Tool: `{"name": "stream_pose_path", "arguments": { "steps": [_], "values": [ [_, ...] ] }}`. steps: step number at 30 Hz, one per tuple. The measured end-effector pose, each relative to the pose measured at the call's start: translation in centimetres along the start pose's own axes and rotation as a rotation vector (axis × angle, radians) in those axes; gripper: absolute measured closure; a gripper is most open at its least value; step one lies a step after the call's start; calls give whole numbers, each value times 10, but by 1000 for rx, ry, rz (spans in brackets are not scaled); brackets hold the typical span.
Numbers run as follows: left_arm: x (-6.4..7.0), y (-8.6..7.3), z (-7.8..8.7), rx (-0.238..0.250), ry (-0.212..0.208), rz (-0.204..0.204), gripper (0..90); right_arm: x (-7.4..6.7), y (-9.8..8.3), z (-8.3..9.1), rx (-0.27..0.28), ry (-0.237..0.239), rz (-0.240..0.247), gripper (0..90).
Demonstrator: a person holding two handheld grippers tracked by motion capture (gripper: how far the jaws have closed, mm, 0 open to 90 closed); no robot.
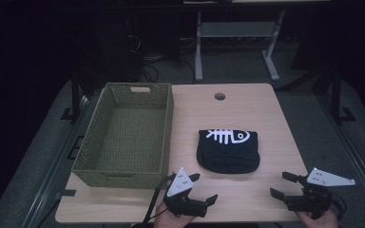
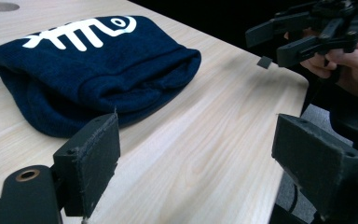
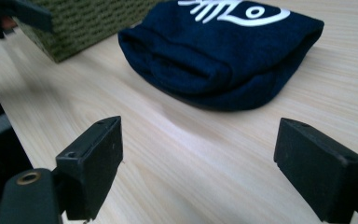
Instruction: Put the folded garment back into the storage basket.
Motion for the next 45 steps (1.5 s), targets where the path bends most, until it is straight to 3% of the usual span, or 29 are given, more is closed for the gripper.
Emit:
{"name": "stream_pose_path", "arguments": {
  "steps": [4,15,23,33,36,37,38,41,45],
  "values": [
    [-3,9,-6,33,14,8,144,1,6,-2,1,9,-7,154],
    [-15,31,-27,49,42,7,143,8,24,-15,-37,-19,-15,154],
    [-30,36,-49,38,77,56,147,17,46,-28,-66,-40,-5,154],
    [-51,32,-73,-1,142,83,147,29,65,-47,-100,-40,-46,158],
    [-62,33,-73,14,188,131,147,35,73,-56,-108,-39,-64,160],
    [-62,33,-73,14,188,131,147,36,75,-59,-118,-36,-69,160],
    [-65,33,-74,29,195,159,147,38,76,-63,-136,-27,-83,160],
    [-66,34,-75,37,226,165,147,39,80,-72,-172,-13,-96,160],
    [-71,41,-75,62,272,176,147,44,85,-78,-167,-18,-120,161]
  ]
}}
Point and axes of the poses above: each handheld gripper's, and its own axes: z roughly backward along the jaws, y roughly out of its top, x roughly to its right, the point moved 3 cm from there along -z, roughly forward along the jaws, and after that the axes turned 8 degrees about -y, right-handed, at the moved point
